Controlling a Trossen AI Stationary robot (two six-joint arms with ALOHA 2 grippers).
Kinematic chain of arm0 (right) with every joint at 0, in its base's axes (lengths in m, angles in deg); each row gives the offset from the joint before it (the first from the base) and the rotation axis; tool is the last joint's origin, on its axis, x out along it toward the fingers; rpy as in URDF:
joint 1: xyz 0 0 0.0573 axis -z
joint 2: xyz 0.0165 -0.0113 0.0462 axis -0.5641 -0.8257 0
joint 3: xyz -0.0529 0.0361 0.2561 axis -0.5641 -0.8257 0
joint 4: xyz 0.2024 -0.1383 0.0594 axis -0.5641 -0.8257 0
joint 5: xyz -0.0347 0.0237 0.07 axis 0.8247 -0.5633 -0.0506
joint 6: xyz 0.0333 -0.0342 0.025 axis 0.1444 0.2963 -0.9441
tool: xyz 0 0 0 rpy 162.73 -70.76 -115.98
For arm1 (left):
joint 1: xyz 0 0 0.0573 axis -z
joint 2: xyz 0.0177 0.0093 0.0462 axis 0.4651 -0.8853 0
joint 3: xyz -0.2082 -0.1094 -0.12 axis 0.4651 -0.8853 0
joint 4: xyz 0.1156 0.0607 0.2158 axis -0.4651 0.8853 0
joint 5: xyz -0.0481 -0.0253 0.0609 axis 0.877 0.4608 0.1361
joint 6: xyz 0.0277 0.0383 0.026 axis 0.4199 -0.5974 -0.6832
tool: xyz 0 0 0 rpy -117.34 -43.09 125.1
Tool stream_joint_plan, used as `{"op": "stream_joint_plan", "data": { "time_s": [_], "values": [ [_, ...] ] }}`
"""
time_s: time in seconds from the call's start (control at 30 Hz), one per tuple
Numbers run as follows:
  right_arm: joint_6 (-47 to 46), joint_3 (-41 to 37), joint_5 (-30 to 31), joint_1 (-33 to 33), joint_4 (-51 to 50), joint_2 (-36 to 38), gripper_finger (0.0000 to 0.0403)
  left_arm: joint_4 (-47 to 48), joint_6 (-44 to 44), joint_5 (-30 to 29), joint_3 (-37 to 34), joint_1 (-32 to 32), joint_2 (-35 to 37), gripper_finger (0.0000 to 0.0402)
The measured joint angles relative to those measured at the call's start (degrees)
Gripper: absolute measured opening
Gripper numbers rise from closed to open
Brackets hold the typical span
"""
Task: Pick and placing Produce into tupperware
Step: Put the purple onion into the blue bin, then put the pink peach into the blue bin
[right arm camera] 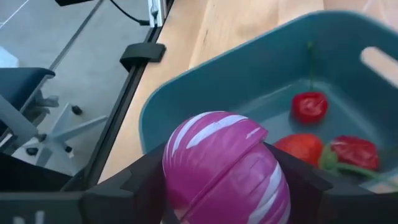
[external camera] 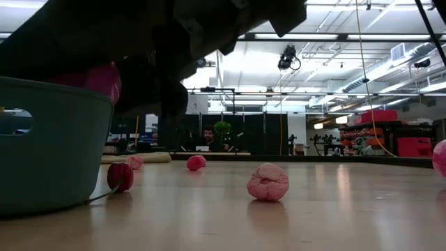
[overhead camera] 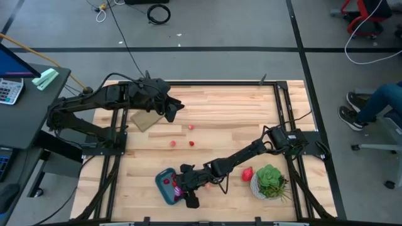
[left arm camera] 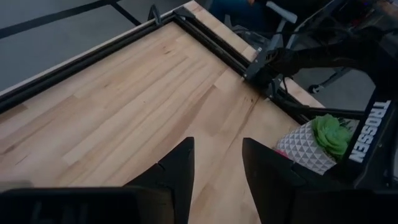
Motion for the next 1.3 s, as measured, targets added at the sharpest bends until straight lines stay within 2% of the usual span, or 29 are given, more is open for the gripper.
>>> {"op": "stream_joint_plan", "data": {
  "time_s": [0.23, 0.53, 0.63, 0.77, 0.87, 0.97, 1.1, 1.3],
  "values": [
    [-0.5, 0.0, -0.8, 0.5, -1.2, 0.1, 0.0242, 0.6, -0.3, 0.0, 0.0, 0.0, -1.5, 0.0148],
    [-4.4, 0.7, -1.9, 1.7, -1.7, 0.3, 0.0292, 2.6, -0.3, 0.0, 0.0, 0.0, -1.5, 0.0155],
    [-6.4, 2.3, -2.2, 2.2, -2.3, 1.3, 0.0298, 5.6, -0.3, 0.0, 0.0, 0.0, -1.5, 0.0156],
    [-8.4, 3.0, -2.4, 3.2, -3.5, 6.1, 0.0295, 15.0, 0.9, 0.3, 0.0, 0.1, -1.5, 0.0154],
    [-9.2, 3.1, -2.5, 4.1, -10.0, 11.2, 0.0289, 21.4, 4.7, 1.0, 0.0, 0.9, -1.5, 0.0152],
    [-9.2, 3.1, -2.5, 5.2, -20.0, 16.1, 0.0284, 22.7, 7.5, 1.1, -0.4, 2.8, -1.4, 0.0152],
    [-11.5, 3.1, 0.1, 6.6, -35.8, 21.5, 0.0280, 19.3, 12.5, 2.0, -4.7, 6.7, -1.4, 0.0158],
    [-18.1, 3.1, 6.5, 7.4, -55.7, 28.4, 0.0275, 6.7, 24.6, 2.2, -19.4, 12.3, -1.5, 0.0162]
  ]
}}
